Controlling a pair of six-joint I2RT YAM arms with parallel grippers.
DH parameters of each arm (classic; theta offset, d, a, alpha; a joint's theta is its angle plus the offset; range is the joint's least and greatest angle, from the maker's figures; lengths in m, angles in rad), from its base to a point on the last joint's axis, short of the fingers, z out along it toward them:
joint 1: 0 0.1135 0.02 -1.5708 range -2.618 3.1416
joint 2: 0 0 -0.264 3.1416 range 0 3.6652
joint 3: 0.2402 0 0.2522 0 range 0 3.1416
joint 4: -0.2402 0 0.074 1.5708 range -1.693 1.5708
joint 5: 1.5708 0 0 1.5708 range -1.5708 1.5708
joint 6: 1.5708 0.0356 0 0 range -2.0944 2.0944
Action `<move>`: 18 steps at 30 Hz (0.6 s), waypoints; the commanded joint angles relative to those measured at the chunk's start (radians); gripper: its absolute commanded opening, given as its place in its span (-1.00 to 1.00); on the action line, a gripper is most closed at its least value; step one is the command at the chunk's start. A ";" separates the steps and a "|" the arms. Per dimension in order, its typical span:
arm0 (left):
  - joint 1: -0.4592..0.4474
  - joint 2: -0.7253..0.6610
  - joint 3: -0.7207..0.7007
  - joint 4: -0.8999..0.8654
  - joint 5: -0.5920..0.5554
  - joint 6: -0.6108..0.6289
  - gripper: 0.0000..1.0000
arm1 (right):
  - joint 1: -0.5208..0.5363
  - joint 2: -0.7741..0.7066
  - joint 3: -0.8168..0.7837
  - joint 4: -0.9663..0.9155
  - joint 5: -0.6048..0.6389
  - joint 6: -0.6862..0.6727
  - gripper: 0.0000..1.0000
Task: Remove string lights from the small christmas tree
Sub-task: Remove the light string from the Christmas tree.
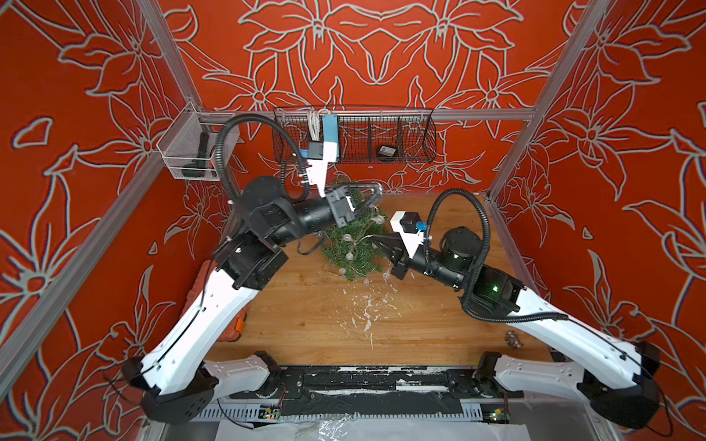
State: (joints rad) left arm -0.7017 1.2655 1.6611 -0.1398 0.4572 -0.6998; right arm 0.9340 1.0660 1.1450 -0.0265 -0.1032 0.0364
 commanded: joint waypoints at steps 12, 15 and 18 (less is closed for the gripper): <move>-0.056 0.511 0.733 -0.228 -0.128 0.225 -1.00 | -0.330 -0.028 0.021 0.003 0.098 0.058 -1.00; 0.020 0.562 0.756 -0.146 -0.068 0.166 -1.00 | -0.400 0.022 0.048 0.042 0.058 0.077 -1.00; 0.102 0.585 0.755 -0.067 -0.009 0.120 -1.00 | -0.462 0.082 0.101 0.074 0.001 0.090 -1.00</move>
State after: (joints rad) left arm -0.6678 1.8336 2.3970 -0.2905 0.3923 -0.5449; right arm 0.5083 1.1175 1.1870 -0.0185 -0.0463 0.0978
